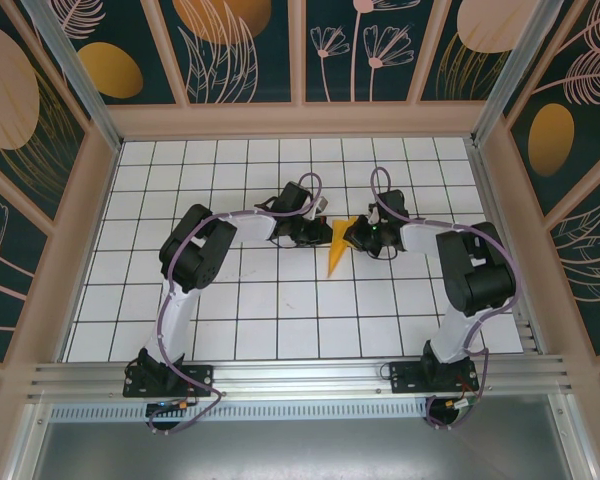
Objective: Fold a paper plane with a square sheet of paper (fold left side to right side)
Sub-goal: Fold the wing for the fifth time at the center of the table.
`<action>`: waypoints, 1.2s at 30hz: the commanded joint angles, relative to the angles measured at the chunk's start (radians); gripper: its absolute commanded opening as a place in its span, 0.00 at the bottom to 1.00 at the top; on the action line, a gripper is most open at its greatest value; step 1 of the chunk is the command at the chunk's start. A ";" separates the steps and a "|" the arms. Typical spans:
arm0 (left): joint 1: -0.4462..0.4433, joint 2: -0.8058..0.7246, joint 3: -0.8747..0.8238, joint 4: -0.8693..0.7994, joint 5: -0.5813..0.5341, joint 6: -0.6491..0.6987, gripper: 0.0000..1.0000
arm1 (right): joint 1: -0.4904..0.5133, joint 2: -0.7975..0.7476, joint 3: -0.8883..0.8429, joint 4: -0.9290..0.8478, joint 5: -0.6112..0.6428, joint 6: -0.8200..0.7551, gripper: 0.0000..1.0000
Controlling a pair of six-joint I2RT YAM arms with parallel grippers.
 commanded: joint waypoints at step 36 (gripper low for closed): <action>-0.005 -0.325 -0.217 0.012 0.035 -0.002 0.24 | 0.005 0.101 -0.010 -0.098 0.080 -0.045 0.03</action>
